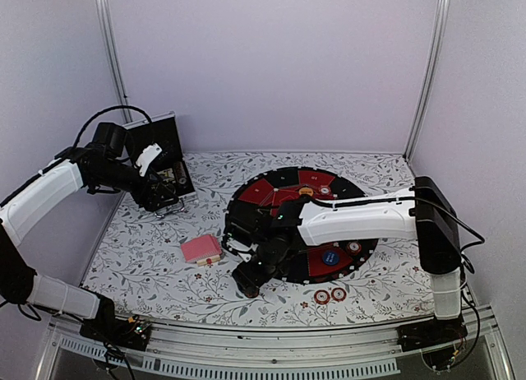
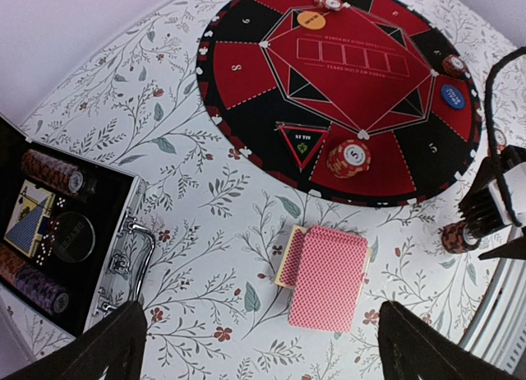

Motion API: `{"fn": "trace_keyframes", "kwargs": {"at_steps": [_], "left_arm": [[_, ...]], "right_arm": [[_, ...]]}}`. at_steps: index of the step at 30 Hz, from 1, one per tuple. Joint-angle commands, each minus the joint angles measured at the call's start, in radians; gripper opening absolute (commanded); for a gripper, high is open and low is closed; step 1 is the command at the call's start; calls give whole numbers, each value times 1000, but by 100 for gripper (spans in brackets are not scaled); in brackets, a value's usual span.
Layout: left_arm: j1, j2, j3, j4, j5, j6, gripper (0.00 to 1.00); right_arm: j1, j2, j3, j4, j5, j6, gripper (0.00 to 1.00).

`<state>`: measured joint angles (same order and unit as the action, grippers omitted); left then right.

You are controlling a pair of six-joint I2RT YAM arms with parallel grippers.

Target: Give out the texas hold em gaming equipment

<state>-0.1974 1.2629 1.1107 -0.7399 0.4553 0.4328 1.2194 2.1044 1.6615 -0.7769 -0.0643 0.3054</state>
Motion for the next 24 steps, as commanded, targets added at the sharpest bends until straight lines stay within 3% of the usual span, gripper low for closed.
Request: {"fn": "trace_keyframes", "kwargs": {"at_steps": [1,10,24], "left_arm": [[-9,-11,-2,-13,-1,-5,100],[-9,-14,-6,-13,-6,-1,100],[-8,-12,-2,-13,-6,0,100]], "right_arm": [[15,31,20,10,9,-15,70],[16,50,23,8,31,-17,68],[16,30,15,17,53,-3,49]]}}
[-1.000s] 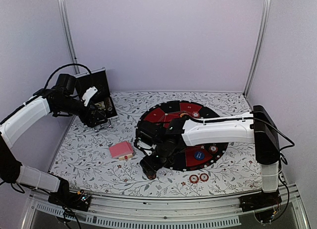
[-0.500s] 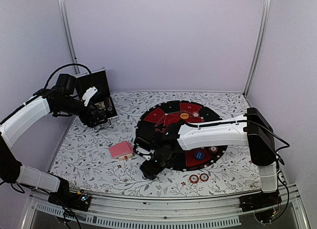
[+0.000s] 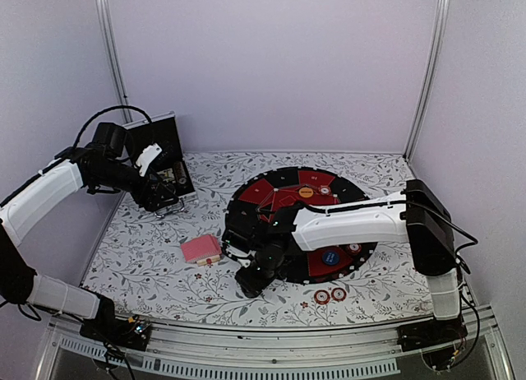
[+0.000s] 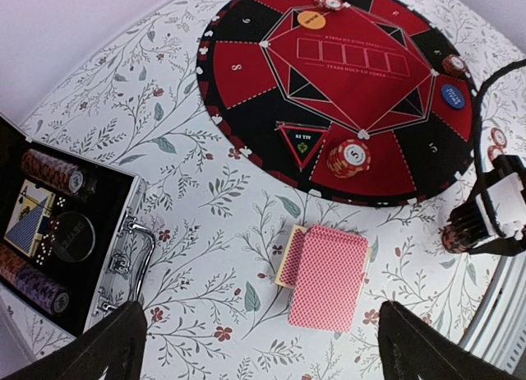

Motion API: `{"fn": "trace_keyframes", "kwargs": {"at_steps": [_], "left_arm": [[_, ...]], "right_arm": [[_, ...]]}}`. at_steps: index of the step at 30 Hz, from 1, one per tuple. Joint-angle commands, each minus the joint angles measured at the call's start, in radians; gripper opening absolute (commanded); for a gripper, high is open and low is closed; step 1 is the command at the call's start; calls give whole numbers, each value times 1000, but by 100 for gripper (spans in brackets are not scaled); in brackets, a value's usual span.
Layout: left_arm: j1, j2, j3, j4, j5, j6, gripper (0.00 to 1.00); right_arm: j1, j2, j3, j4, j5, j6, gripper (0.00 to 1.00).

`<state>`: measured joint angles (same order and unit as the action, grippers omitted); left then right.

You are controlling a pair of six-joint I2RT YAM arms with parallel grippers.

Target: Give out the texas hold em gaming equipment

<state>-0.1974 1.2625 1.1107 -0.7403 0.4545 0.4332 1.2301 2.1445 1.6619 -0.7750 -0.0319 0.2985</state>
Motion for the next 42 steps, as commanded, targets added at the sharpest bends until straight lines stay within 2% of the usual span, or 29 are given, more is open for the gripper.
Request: {"fn": "trace_keyframes", "kwargs": {"at_steps": [1,12,21,30,37,42], "left_arm": [[-8,-12,-3,-13,-6,-1,100],[-8,-7,-2,-14,-10,-8,100],[-9,-2,-2,-14,-6,-8,100],[-9,-10,-8,-15,-2,-5,100],[-10,-6,1,-14,3,-10,100],[-9,-9,6,-14,1,-10,100]], "right_arm": [[5,-12,14,14,20,4,48],[6,-33,24,-2,26,5,42],[-14,-75,58,-33,92,11,39],[-105,-97,70,-5,82,-9,38],[-202,-42,100,36,75,-37,36],[-228,17,135,47,76,-63,36]]}}
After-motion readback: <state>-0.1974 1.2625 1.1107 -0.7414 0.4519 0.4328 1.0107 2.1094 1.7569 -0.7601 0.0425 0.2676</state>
